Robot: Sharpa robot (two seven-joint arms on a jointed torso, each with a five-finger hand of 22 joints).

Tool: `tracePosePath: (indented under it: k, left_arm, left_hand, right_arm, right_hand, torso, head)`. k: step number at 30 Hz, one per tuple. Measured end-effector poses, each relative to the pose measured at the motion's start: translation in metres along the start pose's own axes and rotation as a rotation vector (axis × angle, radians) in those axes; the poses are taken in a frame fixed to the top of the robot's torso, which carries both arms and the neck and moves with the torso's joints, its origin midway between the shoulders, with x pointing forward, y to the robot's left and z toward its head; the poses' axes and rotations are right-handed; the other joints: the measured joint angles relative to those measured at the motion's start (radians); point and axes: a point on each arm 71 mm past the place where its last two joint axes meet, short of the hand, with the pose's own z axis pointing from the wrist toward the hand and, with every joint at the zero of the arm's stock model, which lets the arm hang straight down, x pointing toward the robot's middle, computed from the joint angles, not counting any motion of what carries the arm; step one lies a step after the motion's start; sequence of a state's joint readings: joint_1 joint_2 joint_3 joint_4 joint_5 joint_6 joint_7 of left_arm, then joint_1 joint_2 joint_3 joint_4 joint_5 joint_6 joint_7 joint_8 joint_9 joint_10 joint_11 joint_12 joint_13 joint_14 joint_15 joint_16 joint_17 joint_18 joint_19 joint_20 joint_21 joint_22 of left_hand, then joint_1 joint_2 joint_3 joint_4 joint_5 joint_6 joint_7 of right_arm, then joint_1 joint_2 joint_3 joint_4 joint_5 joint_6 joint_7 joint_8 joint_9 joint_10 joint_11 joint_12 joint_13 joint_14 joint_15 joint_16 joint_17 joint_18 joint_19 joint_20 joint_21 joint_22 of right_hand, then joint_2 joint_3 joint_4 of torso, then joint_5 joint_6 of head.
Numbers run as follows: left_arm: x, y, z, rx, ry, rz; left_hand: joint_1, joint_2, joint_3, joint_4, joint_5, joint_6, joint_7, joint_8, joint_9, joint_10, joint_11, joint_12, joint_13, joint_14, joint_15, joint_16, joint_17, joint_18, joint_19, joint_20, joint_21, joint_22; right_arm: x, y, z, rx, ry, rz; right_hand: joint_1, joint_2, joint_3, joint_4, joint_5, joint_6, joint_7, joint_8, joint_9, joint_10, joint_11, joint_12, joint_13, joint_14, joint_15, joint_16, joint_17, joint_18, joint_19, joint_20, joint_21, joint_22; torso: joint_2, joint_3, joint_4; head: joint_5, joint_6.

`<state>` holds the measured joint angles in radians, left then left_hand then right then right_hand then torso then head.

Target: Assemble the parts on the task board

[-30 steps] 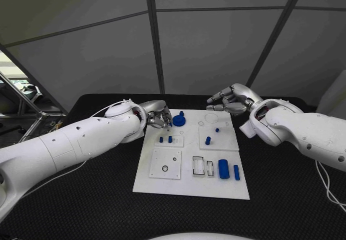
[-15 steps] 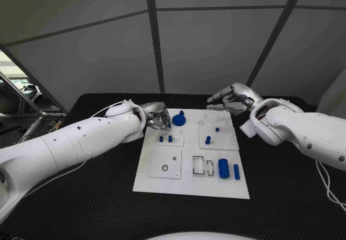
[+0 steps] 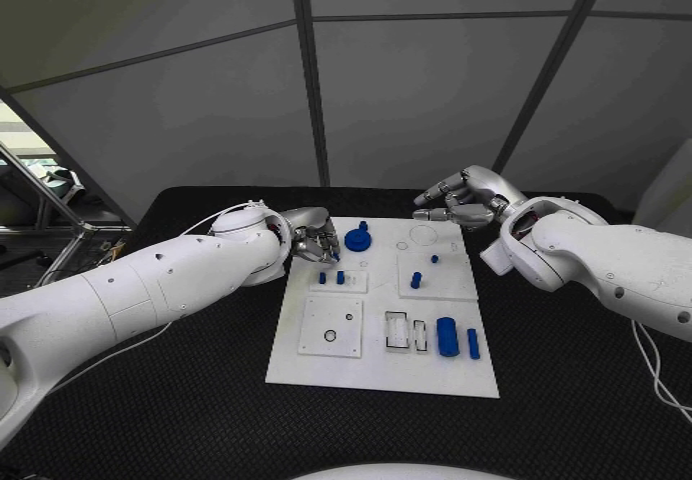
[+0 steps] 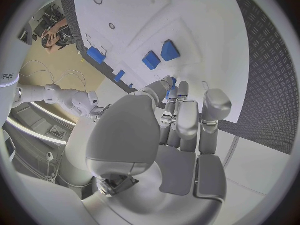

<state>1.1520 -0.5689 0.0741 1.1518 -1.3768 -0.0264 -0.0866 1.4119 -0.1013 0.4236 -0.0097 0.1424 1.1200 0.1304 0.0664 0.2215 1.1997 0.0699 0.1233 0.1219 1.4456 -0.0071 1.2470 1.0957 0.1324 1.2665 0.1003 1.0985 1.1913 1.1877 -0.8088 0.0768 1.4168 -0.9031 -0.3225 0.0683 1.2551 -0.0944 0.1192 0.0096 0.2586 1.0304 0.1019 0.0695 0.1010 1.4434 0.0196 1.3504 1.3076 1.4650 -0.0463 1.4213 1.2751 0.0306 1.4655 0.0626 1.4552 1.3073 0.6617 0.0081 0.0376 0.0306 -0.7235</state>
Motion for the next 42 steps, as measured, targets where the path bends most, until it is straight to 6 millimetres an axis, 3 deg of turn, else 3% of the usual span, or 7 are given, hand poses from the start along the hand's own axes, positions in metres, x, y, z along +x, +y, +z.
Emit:
tracePosePath:
  k: [17,26,31,42]
  left_arm:
    - [0.0030,-0.0020,0.0037,-0.002,0.009,0.001]
    - [0.0040,-0.0013,0.0044,-0.006,0.017,0.000]
    - [0.0083,0.0020,0.0035,-0.018,0.031,0.001]
    - [0.0071,0.0061,0.0013,-0.027,0.028,0.001]
  left_hand:
    - [0.000,0.000,0.003,-0.003,-0.001,0.000,0.000,0.004,-0.002,0.000,0.000,0.000,-0.001,0.000,0.000,0.000,-0.003,0.000,0.000,0.000,0.000,0.000]
    - [-0.015,-0.015,0.005,-0.006,-0.011,-0.009,0.009,0.003,-0.009,0.000,0.000,-0.005,-0.007,0.000,0.000,-0.005,-0.016,0.000,0.000,0.000,-0.011,-0.004]
    - [-0.024,-0.036,0.025,-0.014,-0.015,-0.097,0.026,-0.003,-0.041,-0.001,0.011,-0.012,-0.013,-0.005,0.005,-0.008,-0.029,0.000,-0.006,0.006,-0.016,-0.006]
    - [-0.042,-0.066,0.036,-0.014,-0.019,-0.237,0.022,-0.003,-0.104,-0.003,0.013,-0.017,-0.024,-0.005,0.005,-0.010,-0.047,0.000,-0.009,0.009,-0.031,-0.008]
  right_arm:
    - [0.0003,0.0002,0.0002,0.000,0.001,0.000]
    - [0.0001,0.0001,0.0001,0.000,0.000,-0.001]
    - [-0.0008,-0.0008,-0.0005,0.002,-0.001,-0.002]
    - [-0.0037,-0.0043,-0.0009,0.013,-0.006,-0.007]
  right_hand:
    - [0.000,0.000,0.003,-0.003,0.004,0.000,0.000,0.000,0.001,0.000,0.000,0.000,0.000,0.000,0.000,0.000,0.001,0.000,0.000,0.000,0.000,0.000]
    - [-0.002,0.002,0.003,-0.003,0.004,0.000,0.000,0.000,0.001,0.000,0.000,0.000,0.000,0.000,0.000,0.000,0.001,0.000,0.000,0.000,0.000,0.000]
    - [-0.004,0.004,0.003,-0.003,0.004,0.000,0.000,0.000,0.001,0.000,0.000,0.000,0.000,0.000,0.000,0.000,-0.002,0.000,0.000,0.000,0.000,0.000]
    - [-0.004,0.004,0.003,-0.003,0.004,0.000,0.000,0.000,0.001,-0.007,0.001,-0.012,0.000,0.000,0.000,-0.004,-0.007,0.000,0.000,0.000,-0.006,0.000]
  torso:
    - [0.000,0.0000,0.0000]
    - [0.000,0.0000,0.0000]
    - [0.000,-0.0001,0.0000]
    - [-0.001,-0.0005,0.0006]
  head:
    - [0.001,-0.001]
    - [0.000,-0.002]
    - [-0.002,-0.002]
    - [-0.003,-0.001]
